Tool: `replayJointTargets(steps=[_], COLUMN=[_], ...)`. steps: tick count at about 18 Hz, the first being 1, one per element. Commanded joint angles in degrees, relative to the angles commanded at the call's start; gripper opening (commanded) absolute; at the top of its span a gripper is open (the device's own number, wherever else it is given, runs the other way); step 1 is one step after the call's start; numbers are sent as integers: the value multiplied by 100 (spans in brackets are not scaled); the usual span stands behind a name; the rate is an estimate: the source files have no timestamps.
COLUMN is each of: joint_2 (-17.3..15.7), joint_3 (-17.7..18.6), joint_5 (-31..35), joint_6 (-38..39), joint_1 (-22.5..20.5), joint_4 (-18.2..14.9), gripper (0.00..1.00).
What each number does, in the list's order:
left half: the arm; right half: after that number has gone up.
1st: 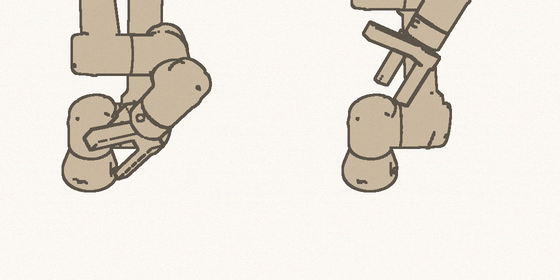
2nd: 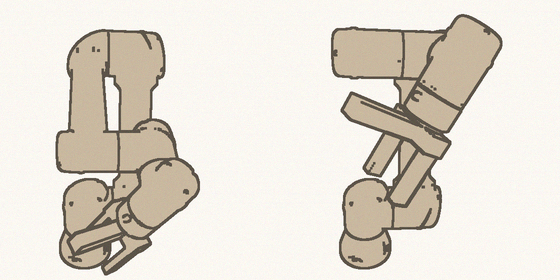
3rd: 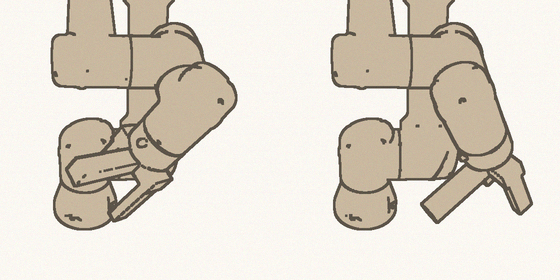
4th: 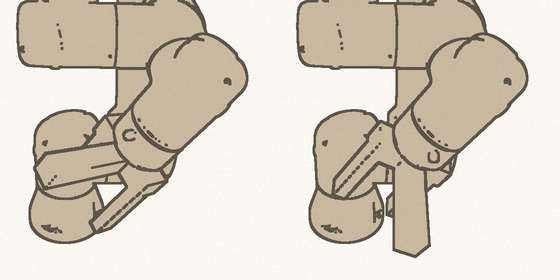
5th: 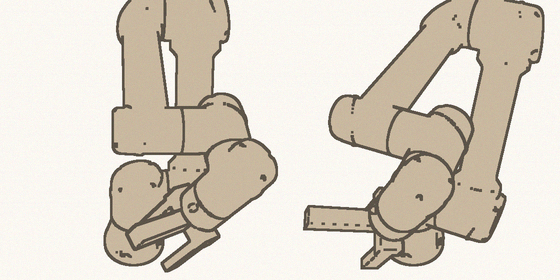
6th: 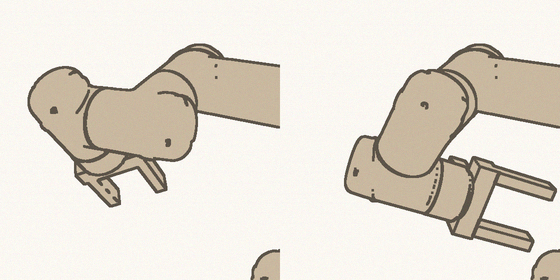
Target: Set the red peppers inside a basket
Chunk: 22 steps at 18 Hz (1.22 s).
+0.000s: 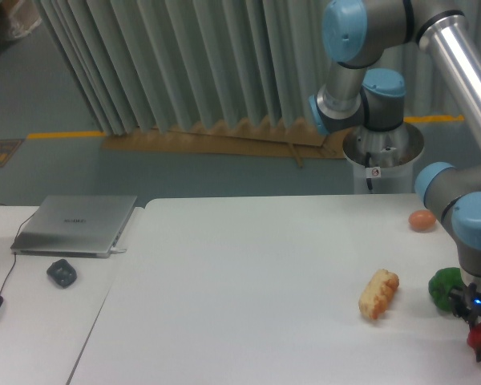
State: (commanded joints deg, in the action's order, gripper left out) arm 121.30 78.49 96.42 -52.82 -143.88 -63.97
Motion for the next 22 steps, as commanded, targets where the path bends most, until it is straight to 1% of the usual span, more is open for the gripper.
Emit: replayJointTargets(steps=[3, 4, 5, 7, 10, 12, 14, 16, 18, 19, 22], joint_2=[-228, -342, -422, -554, -756, -853, -932, -941, -932, -915, -889], joint_3=[26, 35, 35, 35, 35, 35, 17, 26, 26, 9, 9], joint_5=[-36, -62, -71, -115, -237, -264, -422, -458, -466, -475, -668], joint_6=[-35, -70, -131, -534, -1438, -1782, -2204, -2626, -2760, -2768, -2786], joint_1=[-166, -228, -307, -448, -720, -939, -1150, -1282, -1423, -1493, -1766], joint_4=[-387, -605, -738, -984, -1266, -1424, -1416, -1399, -1355, -1276, -837], gripper=[44, 44, 44, 44, 44, 44, 44, 44, 44, 44, 44])
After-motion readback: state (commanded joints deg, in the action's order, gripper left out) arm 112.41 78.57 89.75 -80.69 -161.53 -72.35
